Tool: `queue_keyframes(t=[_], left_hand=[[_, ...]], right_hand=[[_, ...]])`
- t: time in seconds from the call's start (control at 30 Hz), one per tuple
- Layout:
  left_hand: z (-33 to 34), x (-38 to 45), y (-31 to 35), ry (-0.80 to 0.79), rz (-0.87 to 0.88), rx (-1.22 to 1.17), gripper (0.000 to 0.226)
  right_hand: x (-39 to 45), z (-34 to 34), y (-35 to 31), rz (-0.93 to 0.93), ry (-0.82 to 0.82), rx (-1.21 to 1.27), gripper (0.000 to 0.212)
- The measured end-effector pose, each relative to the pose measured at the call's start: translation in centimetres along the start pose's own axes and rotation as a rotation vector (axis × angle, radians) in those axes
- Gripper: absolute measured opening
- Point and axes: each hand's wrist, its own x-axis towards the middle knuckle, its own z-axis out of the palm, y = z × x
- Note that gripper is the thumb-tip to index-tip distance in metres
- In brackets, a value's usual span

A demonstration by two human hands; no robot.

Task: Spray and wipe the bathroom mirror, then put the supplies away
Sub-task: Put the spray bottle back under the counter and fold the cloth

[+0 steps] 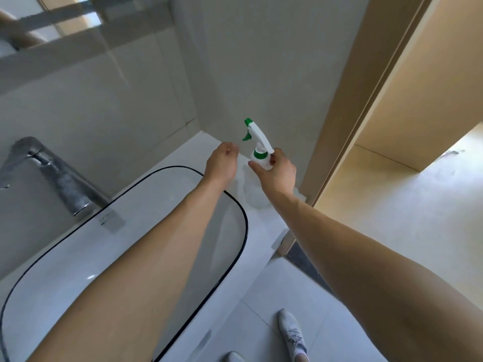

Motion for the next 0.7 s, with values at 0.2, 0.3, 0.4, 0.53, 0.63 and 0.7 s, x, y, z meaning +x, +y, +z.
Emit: queue_keyframes(t=[0.2, 0.3, 0.4, 0.53, 0.63, 0.7], left_hand=[[-2.8, -0.4, 2.5, 0.146, 0.022, -0.107, 0.042], [-7.3, -0.7, 5.3, 0.344, 0.083, -0.166, 0.035], [-13.6, -1.3, 9.4, 0.534, 0.14, -0.189, 0.041], [-22.7, -4.2, 14.9, 0.721, 0.225, -0.171, 0.038], [-28.3, -8.2, 18.1, 0.844, 0.302, -0.151, 0.032], [-31.4, -11.2, 19.9, 0.917, 0.329, -0.126, 0.034]], right_hand=[[1.3, -1.0, -4.2, -0.109, -0.105, 0.095, 0.037], [2.1, -1.2, -9.5, -0.214, -0.179, 0.174, 0.034], [2.7, -1.1, -15.6, -0.349, -0.272, 0.233, 0.036], [2.2, -0.4, -24.2, -0.516, -0.398, 0.304, 0.033], [0.7, 0.6, -30.0, -0.625, -0.512, 0.375, 0.036], [-0.7, 1.3, -33.3, -0.683, -0.614, 0.429, 0.042]])
